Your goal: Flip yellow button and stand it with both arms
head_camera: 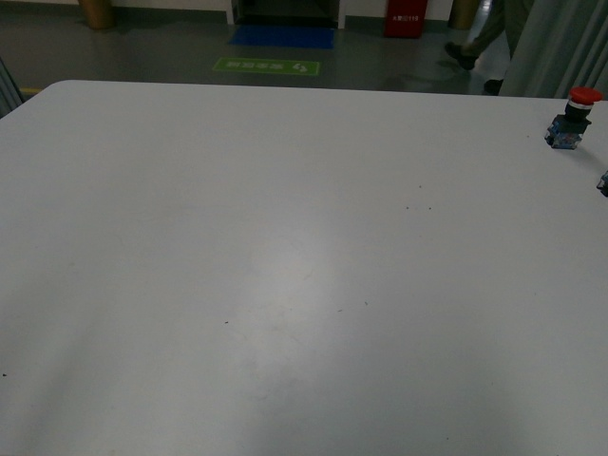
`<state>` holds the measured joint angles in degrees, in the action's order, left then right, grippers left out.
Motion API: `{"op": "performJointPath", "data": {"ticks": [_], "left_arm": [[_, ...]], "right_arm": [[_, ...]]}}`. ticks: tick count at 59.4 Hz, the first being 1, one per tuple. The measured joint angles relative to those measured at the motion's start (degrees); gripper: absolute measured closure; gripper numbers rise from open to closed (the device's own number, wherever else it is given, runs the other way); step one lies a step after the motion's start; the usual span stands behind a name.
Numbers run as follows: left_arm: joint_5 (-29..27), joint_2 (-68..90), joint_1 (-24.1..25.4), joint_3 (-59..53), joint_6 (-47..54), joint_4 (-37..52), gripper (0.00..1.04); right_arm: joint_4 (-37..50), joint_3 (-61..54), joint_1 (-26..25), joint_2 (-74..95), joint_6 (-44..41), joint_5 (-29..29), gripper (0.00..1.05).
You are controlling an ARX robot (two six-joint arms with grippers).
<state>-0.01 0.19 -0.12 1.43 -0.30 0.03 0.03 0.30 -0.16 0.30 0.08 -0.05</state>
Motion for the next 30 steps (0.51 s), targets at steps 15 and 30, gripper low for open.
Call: {"op": "performJointPath", "data": {"ticks": [15,30], "left_arm": [[0.0,0.0,0.0,0.0,0.0,0.0,0.07],[0.0,0.0,0.0,0.0,0.0,0.0,0.07]], "right_arm": [[0.0,0.0,0.0,0.0,0.0,0.0,0.08],[0.0,0.0,0.0,0.0,0.0,0.0,0.07]]}}
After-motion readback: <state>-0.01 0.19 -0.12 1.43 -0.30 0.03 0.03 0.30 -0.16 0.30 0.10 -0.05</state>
